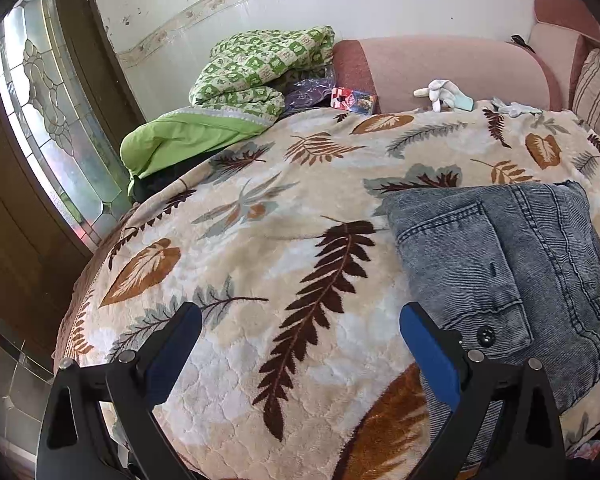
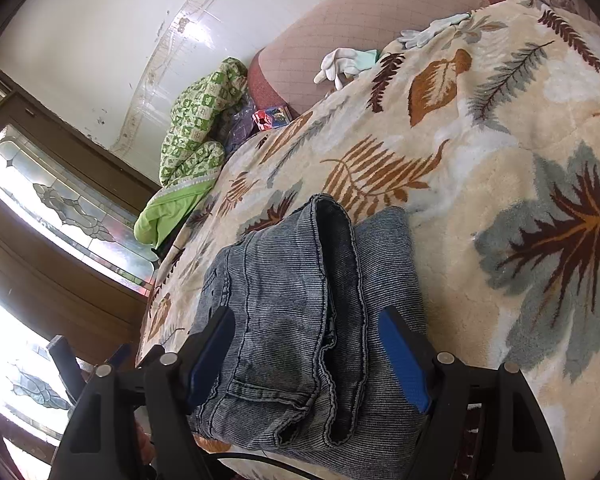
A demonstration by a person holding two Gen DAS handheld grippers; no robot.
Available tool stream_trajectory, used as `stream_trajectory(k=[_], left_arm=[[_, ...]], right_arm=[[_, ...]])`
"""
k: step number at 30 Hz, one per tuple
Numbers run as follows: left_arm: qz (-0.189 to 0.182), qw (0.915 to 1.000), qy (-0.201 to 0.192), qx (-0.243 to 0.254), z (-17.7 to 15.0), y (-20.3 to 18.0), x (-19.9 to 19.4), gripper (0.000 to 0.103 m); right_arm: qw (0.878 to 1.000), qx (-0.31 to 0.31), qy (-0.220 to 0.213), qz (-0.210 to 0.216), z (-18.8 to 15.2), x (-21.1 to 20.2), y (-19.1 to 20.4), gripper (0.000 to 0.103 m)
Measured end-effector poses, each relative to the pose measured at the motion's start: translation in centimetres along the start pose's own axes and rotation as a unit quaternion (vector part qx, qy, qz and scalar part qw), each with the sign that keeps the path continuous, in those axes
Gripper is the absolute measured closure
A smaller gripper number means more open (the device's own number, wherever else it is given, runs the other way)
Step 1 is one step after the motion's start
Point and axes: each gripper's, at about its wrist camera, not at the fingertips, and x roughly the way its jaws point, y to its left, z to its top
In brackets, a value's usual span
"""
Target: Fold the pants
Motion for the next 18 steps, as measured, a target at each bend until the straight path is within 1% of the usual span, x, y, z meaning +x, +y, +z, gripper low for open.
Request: stream_trajectory(k=[9, 18], left_arm=[[0.01, 0.9999, 0.005, -0.013, -0.2, 1.5, 0.9, 0.004], [0.017, 0.9996, 0.012, -0.018, -0.4, 2.1, 1.6, 0.004]], right_arm=[[1.0, -0.003, 0.006, -0.005, 0.0, 0.6, 0.0, 0.026], [1.0, -0.003, 0.01, -0.007, 0.0, 0.7, 0.0, 0.026]])
